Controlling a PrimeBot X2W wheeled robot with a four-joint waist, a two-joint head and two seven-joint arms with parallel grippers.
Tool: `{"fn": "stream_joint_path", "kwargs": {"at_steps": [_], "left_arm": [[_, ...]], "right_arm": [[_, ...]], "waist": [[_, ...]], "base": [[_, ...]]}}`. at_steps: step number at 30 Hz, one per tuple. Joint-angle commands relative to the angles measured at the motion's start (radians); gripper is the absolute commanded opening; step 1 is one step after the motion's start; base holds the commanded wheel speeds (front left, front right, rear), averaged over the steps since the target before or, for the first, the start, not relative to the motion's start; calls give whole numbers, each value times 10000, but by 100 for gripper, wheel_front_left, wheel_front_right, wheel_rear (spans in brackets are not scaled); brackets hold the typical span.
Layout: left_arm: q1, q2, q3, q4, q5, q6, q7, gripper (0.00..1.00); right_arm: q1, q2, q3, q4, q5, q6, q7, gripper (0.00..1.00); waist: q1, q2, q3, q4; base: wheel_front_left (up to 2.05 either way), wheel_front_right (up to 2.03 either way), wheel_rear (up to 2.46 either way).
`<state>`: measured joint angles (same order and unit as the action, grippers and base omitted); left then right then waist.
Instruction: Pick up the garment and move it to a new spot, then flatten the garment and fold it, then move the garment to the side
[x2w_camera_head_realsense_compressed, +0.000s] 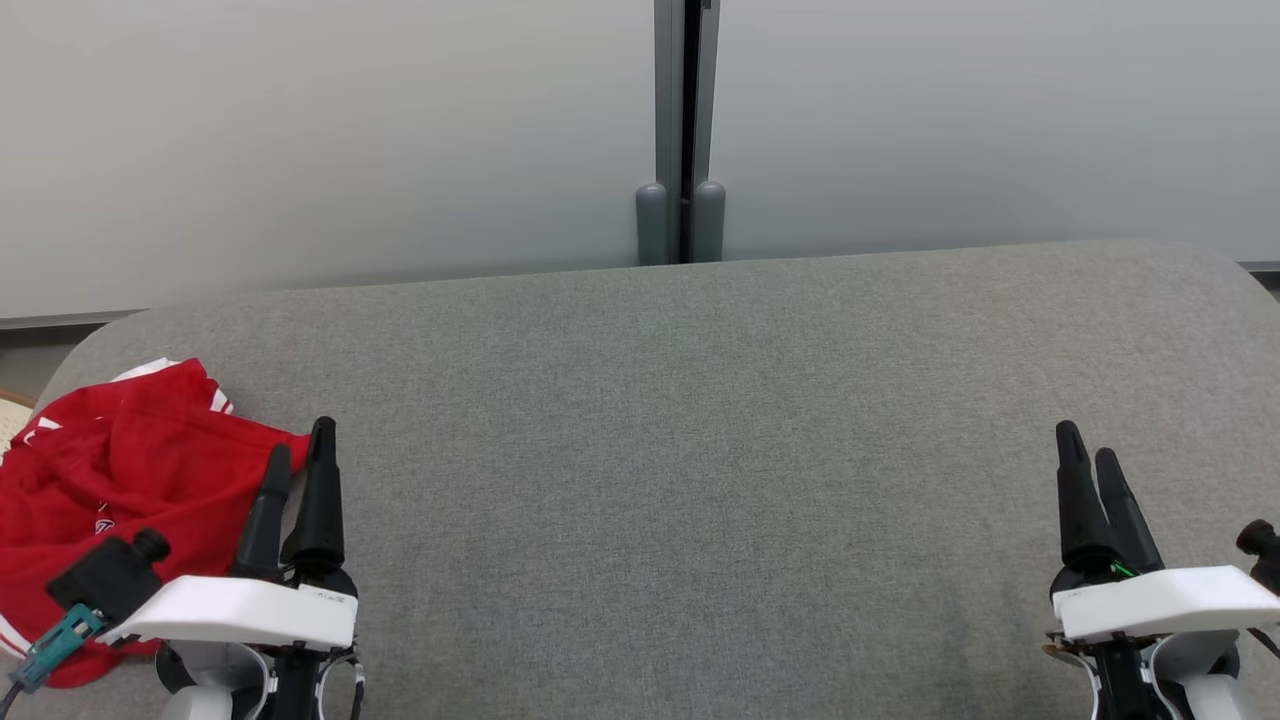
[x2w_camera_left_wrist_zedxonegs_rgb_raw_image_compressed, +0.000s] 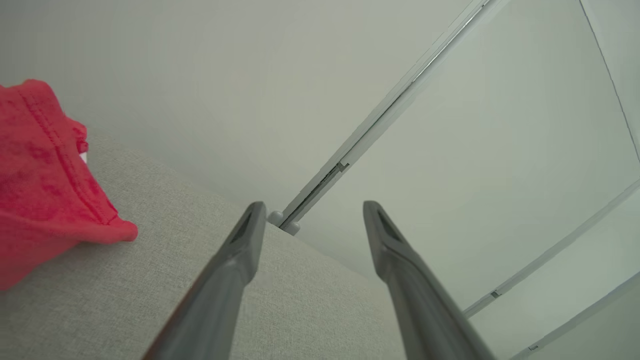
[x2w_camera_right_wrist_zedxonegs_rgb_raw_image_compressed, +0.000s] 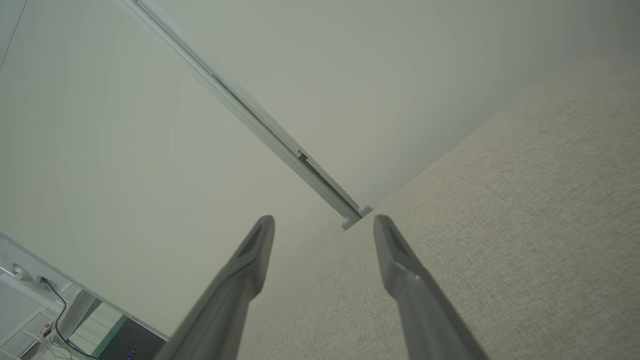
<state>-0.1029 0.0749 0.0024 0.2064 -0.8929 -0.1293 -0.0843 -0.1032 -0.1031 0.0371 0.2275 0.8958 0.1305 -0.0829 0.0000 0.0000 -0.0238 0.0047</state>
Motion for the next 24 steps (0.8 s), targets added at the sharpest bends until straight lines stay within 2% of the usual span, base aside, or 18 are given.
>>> {"fn": "stream_joint_path", "kwargs": {"at_steps": [1, 10, 24], "left_arm": [[-225, 91, -55, -108, 503, -17, -120, 100], [-87, 124, -191, 112, 1879, 33, -390, 100], [24, 245, -396, 594, 3343, 16, -743, 100]], "right_arm": [[-255, -122, 68, -27, -489, 3, -143, 100], [-272, -136, 254, 222, -1824, 3, -380, 100], [-237, -140, 469, 528, -3453, 3, -507, 100]], "waist": [[0, 0, -14, 0], [0, 0, -90, 13], [0, 0, -223, 34]], "base": [[0, 0, 0], [0, 0, 0], [0, 0, 0]]}}
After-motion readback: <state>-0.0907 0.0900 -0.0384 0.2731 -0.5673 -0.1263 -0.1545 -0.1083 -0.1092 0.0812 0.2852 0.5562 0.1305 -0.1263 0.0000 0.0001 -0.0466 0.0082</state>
